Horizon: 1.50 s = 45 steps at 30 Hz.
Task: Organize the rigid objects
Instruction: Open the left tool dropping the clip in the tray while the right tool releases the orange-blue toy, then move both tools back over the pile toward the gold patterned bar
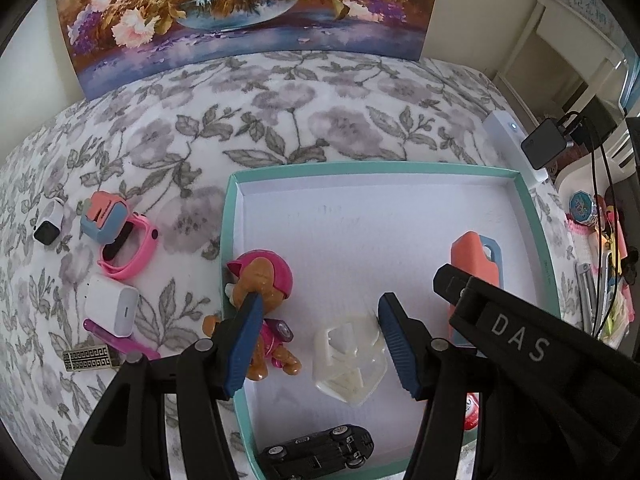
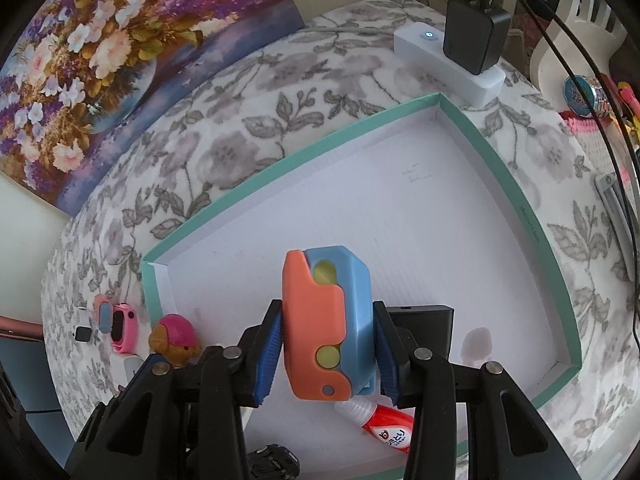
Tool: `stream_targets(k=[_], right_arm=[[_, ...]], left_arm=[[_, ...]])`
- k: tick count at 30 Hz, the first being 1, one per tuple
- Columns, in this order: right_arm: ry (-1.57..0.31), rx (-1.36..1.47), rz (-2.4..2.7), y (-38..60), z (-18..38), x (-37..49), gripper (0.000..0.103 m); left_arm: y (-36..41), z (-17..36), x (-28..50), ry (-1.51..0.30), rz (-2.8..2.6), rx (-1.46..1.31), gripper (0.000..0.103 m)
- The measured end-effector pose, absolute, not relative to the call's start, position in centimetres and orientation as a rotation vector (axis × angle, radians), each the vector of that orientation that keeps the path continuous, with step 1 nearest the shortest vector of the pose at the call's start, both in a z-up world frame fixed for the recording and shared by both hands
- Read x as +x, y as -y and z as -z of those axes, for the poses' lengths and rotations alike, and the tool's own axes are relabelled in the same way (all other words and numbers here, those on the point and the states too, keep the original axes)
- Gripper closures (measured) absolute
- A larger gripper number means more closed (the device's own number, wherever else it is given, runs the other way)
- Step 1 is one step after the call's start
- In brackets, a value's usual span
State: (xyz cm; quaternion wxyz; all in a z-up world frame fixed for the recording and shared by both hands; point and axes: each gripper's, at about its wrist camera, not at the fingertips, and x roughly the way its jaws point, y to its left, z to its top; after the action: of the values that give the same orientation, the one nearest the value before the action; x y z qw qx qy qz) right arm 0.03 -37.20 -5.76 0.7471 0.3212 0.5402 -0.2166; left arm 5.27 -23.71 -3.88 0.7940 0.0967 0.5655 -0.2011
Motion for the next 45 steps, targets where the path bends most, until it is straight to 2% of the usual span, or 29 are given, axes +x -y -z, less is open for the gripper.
stream_targets(k=[12,15,18,24,25,26,27,29,34,39,45], right_arm=[[-1.099,0.687,0.471,36.9,1.5,-0.5,0.055],[-1.067,0.662,0.473,36.6,0.0,-0.6,0.055],[-1.045,0.646,0.471,36.4,-1.2,-0.7,0.055],[-1.043,0.630,0.469,36.1,-1.5,-0.7,0.054],[-1.047,0.629,0.472,36.1,-1.4,-0.7,0.052],[-1.051,0.626,0.477,36.0,-1.1,-0.6,0.043],[-1.058,0.619,0.481,35.9,-0.9,-0.5,0.039],[-1.074,0.608,0.483,35.6,-0.4,-0.2,0.039],[-1.106,0.586,0.480,34.8,0.6,0.4,0.027],[-1.128,0.548,0.467,33.7,1.2,1.1,0.013],[-1.120,0.479,0.455,31.9,0.9,2.1,0.006]], left_arm=[[22.7,2.0,5.7,-1.201,0.437,0.159,0.040],[21.9,1.0,6.1,-1.184,0.416,0.139,0.035],[20.9,0.2,6.6,-1.168,0.391,0.119,0.035],[18.2,-1.1,7.6,-1.159,0.346,0.040,0.034],[17.7,-1.2,7.8,-1.157,0.331,0.030,0.030],[17.1,-1.3,8.0,-1.156,0.313,0.018,0.020],[16.2,-1.4,8.3,-1.153,0.291,0.000,0.018],[15.0,-1.4,8.7,-1.152,0.261,-0.025,0.018],[11.4,-0.7,10.0,-1.163,0.136,-0.060,0.012],[7.9,0.2,11.1,-1.190,0.052,-0.126,0.012],[4.4,0.5,11.3,-1.195,-0.015,-0.180,0.011]])
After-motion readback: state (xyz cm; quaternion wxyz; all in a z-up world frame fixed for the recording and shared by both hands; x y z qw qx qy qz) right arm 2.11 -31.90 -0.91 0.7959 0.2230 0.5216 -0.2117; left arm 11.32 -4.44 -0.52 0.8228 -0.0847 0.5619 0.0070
